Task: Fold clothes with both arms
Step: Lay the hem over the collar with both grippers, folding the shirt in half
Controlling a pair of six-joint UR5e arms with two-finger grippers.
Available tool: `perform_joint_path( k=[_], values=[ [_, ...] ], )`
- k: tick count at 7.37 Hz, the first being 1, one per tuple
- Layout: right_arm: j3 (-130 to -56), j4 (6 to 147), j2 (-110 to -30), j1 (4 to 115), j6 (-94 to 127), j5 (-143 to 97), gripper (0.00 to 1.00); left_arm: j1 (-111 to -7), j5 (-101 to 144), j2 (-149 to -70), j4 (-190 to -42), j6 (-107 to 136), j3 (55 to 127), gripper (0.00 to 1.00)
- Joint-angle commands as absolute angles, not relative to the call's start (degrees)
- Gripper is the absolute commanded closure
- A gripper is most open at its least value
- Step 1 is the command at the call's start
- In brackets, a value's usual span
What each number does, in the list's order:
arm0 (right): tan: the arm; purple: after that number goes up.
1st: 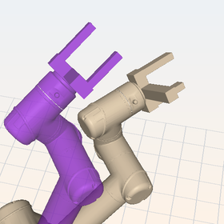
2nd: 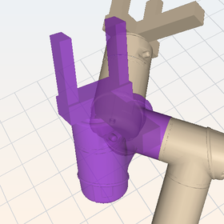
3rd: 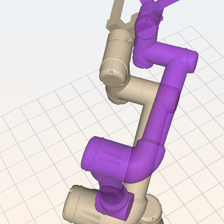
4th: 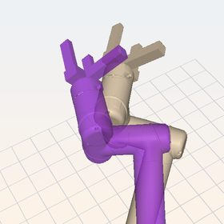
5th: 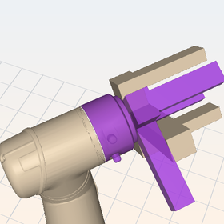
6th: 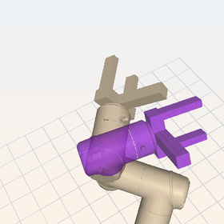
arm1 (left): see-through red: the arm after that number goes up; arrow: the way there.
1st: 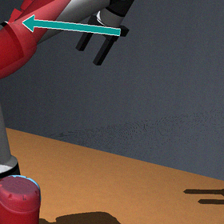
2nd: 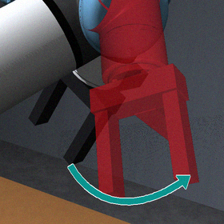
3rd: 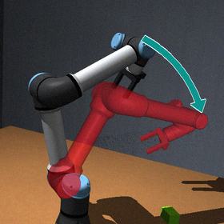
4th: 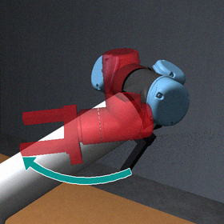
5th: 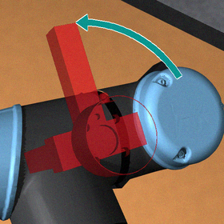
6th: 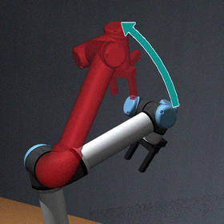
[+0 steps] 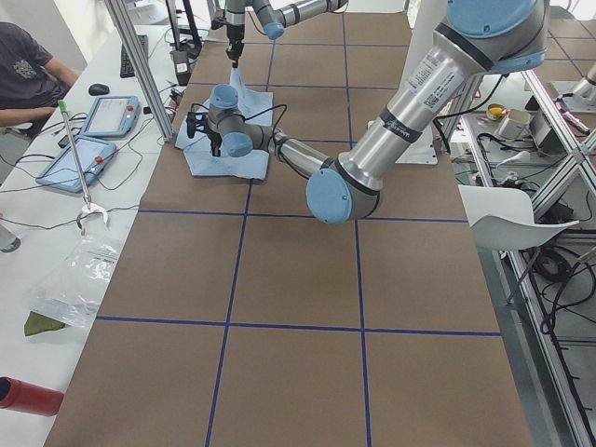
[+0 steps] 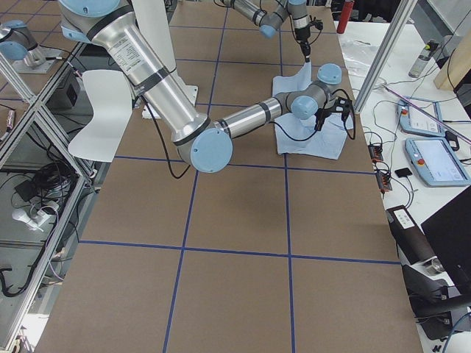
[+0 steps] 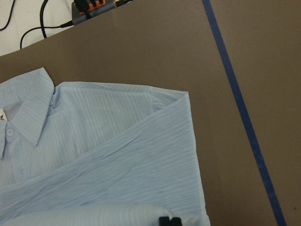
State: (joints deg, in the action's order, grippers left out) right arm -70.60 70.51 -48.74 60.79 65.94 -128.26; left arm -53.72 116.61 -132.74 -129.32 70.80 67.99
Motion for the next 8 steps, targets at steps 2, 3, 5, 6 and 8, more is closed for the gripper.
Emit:
perform_joint_path(
  k=[2,3,5,6,8],
  values=[
    [-64.35,70.4,-45.79,60.91,64.43,-128.06,1.0,-54.93,116.63,-136.04,-132.18,70.84,60.84,1.0],
    [-62.86,70.4,-45.36,60.91,64.34,-127.71,1.0,-55.28,116.63,-136.32,-135.41,70.75,57.69,1.0],
    [-60.4,70.31,-43.51,60.91,64.25,-126.57,1.0,-55.2,116.46,-137.19,-137.28,70.84,55.12,1.0],
    [-58.03,70.31,-41.85,60.91,64.07,-126.3,1.0,-55.2,116.46,-138.15,-137.46,70.84,53.72,1.0],
    [-57.74,70.31,-41.57,60.82,63.98,-124.28,1.0,-55.2,116.37,-138.78,-137.81,71.1,53.53,1.0]
  ],
)
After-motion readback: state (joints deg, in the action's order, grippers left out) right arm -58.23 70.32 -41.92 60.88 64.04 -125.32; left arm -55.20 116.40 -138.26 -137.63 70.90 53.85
